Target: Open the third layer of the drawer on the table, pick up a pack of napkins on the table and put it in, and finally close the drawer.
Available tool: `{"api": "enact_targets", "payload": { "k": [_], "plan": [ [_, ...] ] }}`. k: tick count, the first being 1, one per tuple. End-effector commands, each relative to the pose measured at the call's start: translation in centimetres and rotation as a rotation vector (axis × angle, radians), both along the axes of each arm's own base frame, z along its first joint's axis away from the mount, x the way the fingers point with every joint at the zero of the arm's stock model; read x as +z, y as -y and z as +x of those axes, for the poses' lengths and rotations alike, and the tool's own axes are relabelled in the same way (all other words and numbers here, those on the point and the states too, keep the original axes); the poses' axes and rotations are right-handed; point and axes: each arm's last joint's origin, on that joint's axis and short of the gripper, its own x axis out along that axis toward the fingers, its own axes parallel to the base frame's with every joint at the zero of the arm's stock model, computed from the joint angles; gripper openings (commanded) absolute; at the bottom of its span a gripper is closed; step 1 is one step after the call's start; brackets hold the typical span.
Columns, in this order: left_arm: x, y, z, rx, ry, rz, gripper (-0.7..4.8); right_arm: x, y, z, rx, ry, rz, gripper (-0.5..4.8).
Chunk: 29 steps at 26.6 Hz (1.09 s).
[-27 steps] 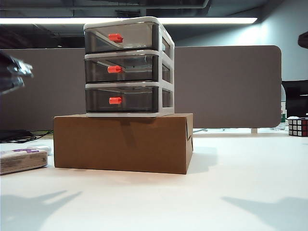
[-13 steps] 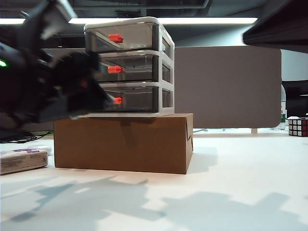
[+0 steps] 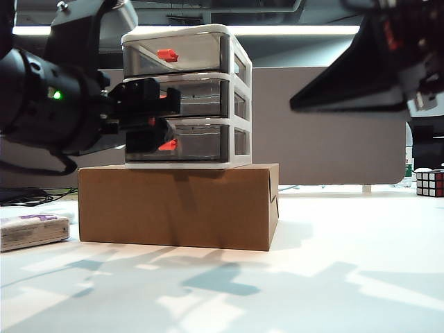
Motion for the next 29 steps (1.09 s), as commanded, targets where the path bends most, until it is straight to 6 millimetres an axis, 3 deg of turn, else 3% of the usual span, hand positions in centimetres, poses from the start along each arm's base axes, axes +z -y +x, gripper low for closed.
{"api": "enact_targets", "payload": {
  "k": [1,8,21,25,29],
  "plan": [
    [0.6,0.5,0.4,0.01,0.034,0.007,2.46,0.5,-0.7,1.0,0.024,0.047,-0.029,-0.06],
    [-0.6,1.7,1.3,0.044,0.006,0.01,2.46,1.6,-1.3,1.6,0.049,0.102,0.01,-0.06],
    [-1.1,2.8,2.2,0.07,0.039,-0.041,2.36,1.6,-1.4,1.7,0.052,0.125,-0.003,-0.06],
    [-1.2,2.8,2.2,0.069,0.036,-0.037,1.19,1.6,-1.4,1.7,0.051,0.125,-0.004,-0.06],
    [-1.3,2.8,2.2,0.069,0.03,-0.028,1.15,1.6,-1.4,1.7,0.051,0.125,-0.004,-0.06]
  ]
}}
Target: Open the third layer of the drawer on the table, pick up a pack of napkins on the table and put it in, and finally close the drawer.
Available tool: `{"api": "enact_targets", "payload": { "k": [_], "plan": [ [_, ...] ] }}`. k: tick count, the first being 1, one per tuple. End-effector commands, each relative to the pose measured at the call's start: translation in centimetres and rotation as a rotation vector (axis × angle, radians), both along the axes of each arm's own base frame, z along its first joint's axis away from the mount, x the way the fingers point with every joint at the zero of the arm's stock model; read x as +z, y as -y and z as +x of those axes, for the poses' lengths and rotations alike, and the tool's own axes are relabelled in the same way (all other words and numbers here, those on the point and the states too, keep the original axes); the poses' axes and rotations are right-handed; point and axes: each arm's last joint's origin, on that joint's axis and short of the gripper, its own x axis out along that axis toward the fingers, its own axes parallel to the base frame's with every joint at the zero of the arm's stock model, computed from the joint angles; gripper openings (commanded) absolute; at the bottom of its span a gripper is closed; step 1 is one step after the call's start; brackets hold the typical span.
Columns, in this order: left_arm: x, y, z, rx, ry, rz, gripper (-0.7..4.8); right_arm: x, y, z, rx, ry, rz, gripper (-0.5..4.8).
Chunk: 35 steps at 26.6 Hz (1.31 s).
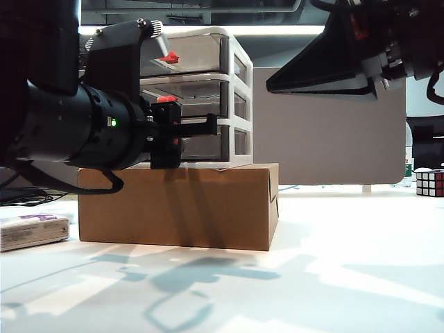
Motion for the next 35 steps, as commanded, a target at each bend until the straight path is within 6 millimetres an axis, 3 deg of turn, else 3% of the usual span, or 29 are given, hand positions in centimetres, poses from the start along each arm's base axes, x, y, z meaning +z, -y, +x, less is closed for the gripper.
{"api": "enact_targets", "payload": {
  "k": [1,3,18,35],
  "plan": [
    [0.1,0.1,0.1,0.003,0.003,-0.008,1.09,0.3,0.0,0.0,0.001,0.023,0.011,-0.06],
    [0.1,0.1,0.1,0.003,0.001,-0.006,0.79,0.3,0.0,0.0,0.001,0.023,0.011,-0.06],
    [0.1,0.0,0.3,0.032,-0.003,-0.003,0.79,0.4,-0.2,0.2,0.003,0.055,0.015,-0.06],
    [-0.2,0.3,0.6,0.063,-0.015,0.001,0.43,2.5,-4.4,6.0,0.055,0.069,0.026,-0.06]
  ]
}}
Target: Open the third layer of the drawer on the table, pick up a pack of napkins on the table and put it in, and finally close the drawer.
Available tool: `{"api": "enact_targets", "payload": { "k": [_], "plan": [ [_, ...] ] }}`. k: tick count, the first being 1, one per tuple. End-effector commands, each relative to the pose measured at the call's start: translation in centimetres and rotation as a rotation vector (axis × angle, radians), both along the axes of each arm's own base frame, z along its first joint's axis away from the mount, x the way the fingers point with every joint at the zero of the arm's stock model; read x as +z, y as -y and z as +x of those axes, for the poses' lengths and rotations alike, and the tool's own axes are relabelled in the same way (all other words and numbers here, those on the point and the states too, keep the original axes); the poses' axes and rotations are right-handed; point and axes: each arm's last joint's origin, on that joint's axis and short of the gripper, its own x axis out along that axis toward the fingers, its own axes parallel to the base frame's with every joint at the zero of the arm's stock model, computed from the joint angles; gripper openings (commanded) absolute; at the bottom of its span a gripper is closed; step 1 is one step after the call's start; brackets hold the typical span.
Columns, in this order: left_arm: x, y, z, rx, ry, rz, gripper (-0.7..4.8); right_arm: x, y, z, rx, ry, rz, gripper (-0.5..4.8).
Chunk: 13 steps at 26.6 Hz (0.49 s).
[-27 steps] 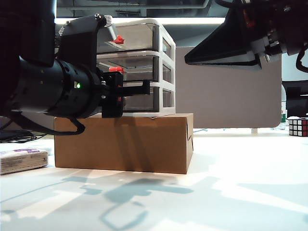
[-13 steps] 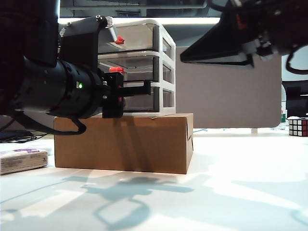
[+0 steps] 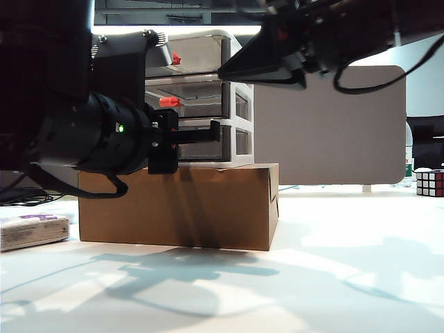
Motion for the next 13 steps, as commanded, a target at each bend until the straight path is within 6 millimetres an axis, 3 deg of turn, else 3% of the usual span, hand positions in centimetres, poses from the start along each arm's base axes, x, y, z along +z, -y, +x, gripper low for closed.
{"api": "enact_targets", "payload": {
  "k": [1,5,13],
  "plan": [
    [0.1,-0.02,0.11,0.022,0.004,-0.004,0.43,0.3,-0.58,0.59,0.015,0.016,0.008,-0.06],
    [0.1,-0.02,0.11,0.022,0.004,-0.004,-0.06,0.14,-0.98,1.0,0.034,0.031,0.022,-0.06],
    [0.3,-0.08,0.12,0.041,0.023,-0.01,-0.06,0.49,-1.03,1.07,0.035,0.067,0.044,-0.06]
  ]
}}
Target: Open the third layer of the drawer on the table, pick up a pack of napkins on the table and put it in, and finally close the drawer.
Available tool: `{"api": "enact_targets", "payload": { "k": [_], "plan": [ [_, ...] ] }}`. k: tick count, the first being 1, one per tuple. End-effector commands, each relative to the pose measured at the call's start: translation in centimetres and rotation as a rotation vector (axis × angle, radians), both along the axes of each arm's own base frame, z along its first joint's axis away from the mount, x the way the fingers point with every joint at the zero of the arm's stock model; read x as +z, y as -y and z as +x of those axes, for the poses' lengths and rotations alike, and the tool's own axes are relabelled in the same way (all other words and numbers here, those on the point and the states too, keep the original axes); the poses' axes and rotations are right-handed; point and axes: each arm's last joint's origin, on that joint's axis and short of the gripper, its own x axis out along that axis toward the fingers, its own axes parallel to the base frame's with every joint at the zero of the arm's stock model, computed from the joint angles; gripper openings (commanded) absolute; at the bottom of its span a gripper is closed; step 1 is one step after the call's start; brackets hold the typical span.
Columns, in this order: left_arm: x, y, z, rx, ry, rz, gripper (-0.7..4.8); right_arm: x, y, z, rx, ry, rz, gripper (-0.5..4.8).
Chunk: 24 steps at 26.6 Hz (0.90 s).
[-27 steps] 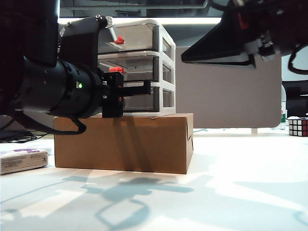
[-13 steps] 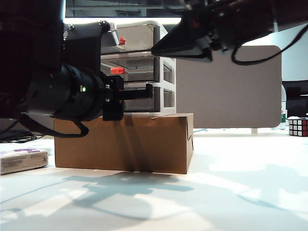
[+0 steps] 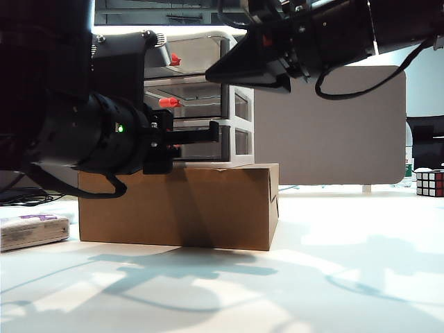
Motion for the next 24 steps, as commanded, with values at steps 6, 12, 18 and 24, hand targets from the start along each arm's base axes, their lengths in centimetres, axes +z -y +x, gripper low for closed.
{"api": "enact_targets", "payload": {
  "k": [6,12,18,24],
  "plan": [
    [0.7,0.0,0.1,0.017,0.05,-0.02,-0.06,0.9,-0.1,0.1,0.006,0.068,0.043,-0.06],
    [0.6,0.0,0.0,0.015,0.05,-0.014,-0.06,1.3,-0.1,0.1,0.004,0.076,0.08,-0.06],
    [0.5,-0.1,0.0,0.015,0.046,-0.008,-0.06,2.0,-0.3,0.3,0.003,0.085,0.126,-0.06],
    [0.5,-0.2,-0.1,0.014,0.049,-0.012,-0.06,2.5,-1.4,2.0,0.006,0.052,0.103,-0.06]
  ]
}}
